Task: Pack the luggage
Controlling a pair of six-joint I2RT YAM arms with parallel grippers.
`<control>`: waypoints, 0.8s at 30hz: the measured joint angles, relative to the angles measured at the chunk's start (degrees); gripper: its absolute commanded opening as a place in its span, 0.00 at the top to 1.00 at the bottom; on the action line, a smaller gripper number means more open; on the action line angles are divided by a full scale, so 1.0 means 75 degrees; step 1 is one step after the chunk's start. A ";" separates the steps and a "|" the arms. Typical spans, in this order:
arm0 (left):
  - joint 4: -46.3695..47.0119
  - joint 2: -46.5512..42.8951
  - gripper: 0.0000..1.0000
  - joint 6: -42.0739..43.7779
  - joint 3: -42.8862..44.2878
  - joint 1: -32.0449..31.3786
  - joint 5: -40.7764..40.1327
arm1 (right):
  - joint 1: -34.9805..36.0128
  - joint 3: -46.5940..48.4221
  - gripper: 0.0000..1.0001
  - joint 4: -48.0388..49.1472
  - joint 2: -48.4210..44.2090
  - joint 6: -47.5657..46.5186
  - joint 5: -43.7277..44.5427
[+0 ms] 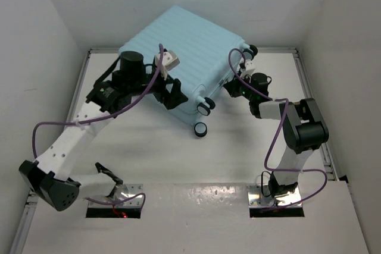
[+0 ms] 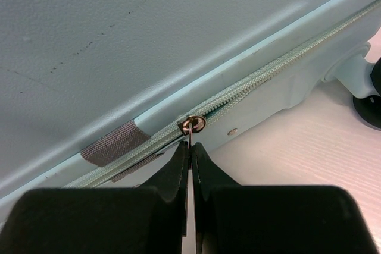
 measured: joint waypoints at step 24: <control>-0.5147 0.4817 0.01 1.1485 0.4695 -0.0889 0.1679 | -0.0131 0.0041 1.00 -0.0006 0.0032 0.0117 -0.0277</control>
